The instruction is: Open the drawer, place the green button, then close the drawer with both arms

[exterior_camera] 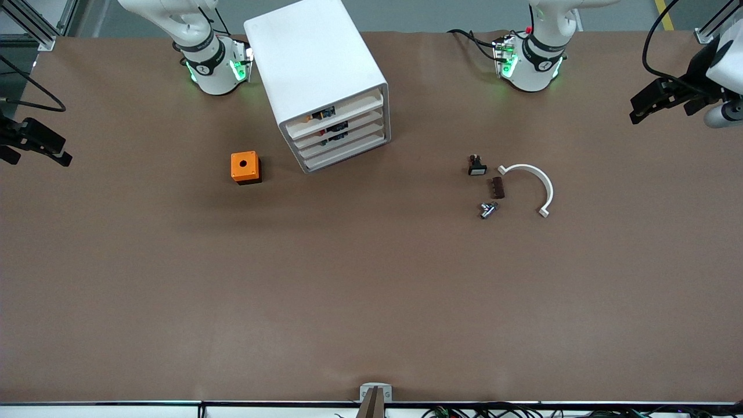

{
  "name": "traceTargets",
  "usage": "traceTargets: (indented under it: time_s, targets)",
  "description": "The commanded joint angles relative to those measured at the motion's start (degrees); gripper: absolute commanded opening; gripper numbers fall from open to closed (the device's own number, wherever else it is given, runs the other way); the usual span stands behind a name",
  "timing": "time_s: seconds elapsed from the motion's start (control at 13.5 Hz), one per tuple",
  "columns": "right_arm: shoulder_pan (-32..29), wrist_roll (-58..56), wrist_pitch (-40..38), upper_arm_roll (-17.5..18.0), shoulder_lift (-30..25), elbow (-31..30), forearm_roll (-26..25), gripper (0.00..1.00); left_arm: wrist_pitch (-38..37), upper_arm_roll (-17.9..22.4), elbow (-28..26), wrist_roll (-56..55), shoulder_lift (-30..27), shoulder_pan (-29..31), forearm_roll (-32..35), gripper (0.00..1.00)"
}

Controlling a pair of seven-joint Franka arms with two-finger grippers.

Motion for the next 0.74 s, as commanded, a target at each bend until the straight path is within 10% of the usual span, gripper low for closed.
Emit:
traceTargets:
  time_s: [0.0, 0.67]
  targets:
    - [0.18, 1.15, -0.84, 0.34, 0.31, 1.13, -0.45, 1.00, 1.43, -0.56, -3.21, 1.56, -2.54, 0.56, 0.00, 1.00]
    - [0.00, 1.50, -0.66, 0.25, 0.49, 1.13, -0.01, 1.00, 0.99, -0.21, -0.49, 7.36, -0.70, 0.48, 0.26, 1.00]
